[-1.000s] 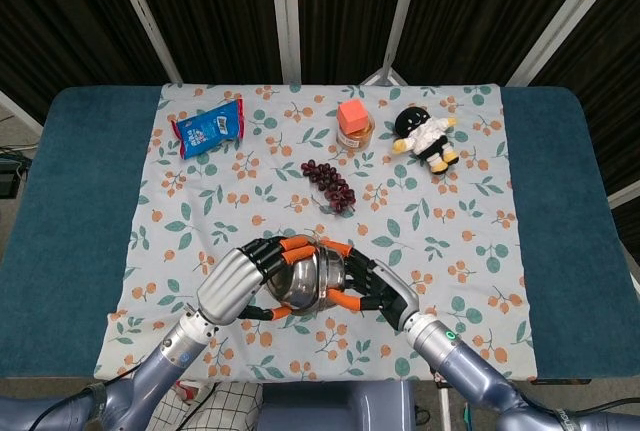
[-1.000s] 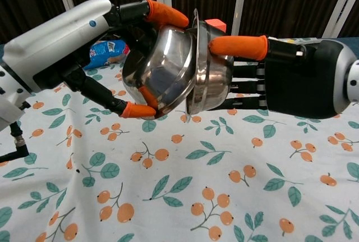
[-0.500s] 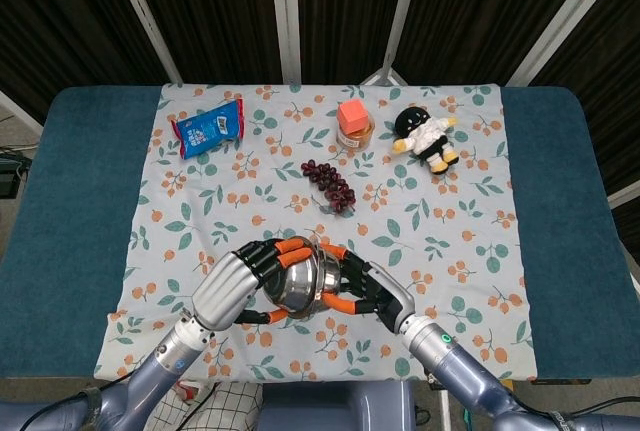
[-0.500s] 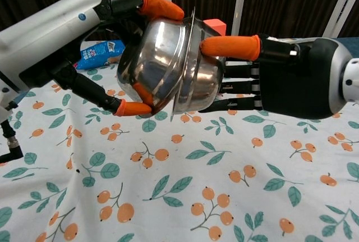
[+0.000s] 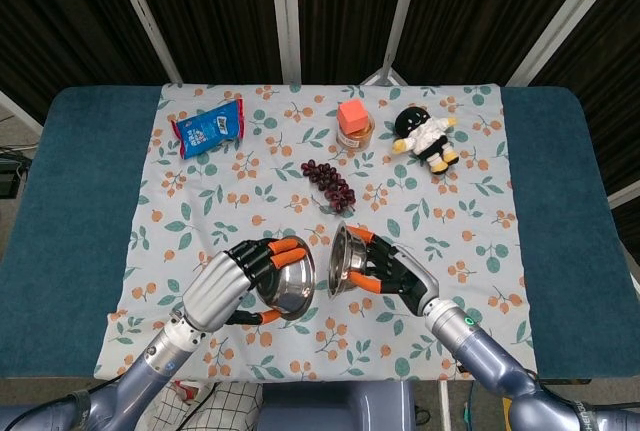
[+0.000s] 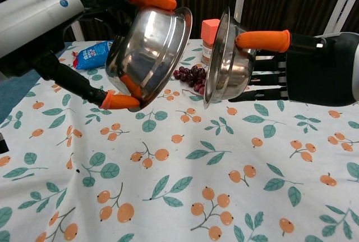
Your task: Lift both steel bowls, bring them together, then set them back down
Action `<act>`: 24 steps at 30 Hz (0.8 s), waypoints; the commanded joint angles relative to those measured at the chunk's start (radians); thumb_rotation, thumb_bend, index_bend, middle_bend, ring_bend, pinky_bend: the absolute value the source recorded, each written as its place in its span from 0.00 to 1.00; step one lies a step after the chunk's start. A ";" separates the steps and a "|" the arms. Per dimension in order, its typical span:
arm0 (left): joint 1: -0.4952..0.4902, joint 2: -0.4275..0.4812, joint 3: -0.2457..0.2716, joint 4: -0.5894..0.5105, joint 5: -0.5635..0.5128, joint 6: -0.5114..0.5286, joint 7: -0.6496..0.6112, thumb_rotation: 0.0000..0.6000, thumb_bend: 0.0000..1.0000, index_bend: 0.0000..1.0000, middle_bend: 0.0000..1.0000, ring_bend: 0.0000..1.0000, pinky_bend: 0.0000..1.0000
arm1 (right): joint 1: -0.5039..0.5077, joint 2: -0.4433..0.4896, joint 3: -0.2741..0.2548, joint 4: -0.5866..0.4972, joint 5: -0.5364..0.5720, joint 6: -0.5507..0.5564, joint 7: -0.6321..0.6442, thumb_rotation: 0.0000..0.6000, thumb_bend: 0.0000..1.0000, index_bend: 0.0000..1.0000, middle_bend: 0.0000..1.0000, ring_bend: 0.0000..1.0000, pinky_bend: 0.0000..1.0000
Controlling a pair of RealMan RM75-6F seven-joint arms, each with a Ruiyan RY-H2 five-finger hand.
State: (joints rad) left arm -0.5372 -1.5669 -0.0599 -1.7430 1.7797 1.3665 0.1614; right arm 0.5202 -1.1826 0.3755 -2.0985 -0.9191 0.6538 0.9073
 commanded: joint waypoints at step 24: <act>-0.055 -0.096 -0.031 0.042 -0.024 -0.067 0.032 1.00 0.39 0.40 0.55 0.44 0.62 | -0.030 -0.021 -0.014 -0.131 -0.053 0.028 -0.045 1.00 0.46 0.97 0.88 0.94 1.00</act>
State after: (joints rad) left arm -0.5897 -1.6594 -0.0918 -1.7027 1.7535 1.3010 0.1925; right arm 0.4900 -1.2054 0.3651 -2.2222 -0.9735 0.6767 0.8696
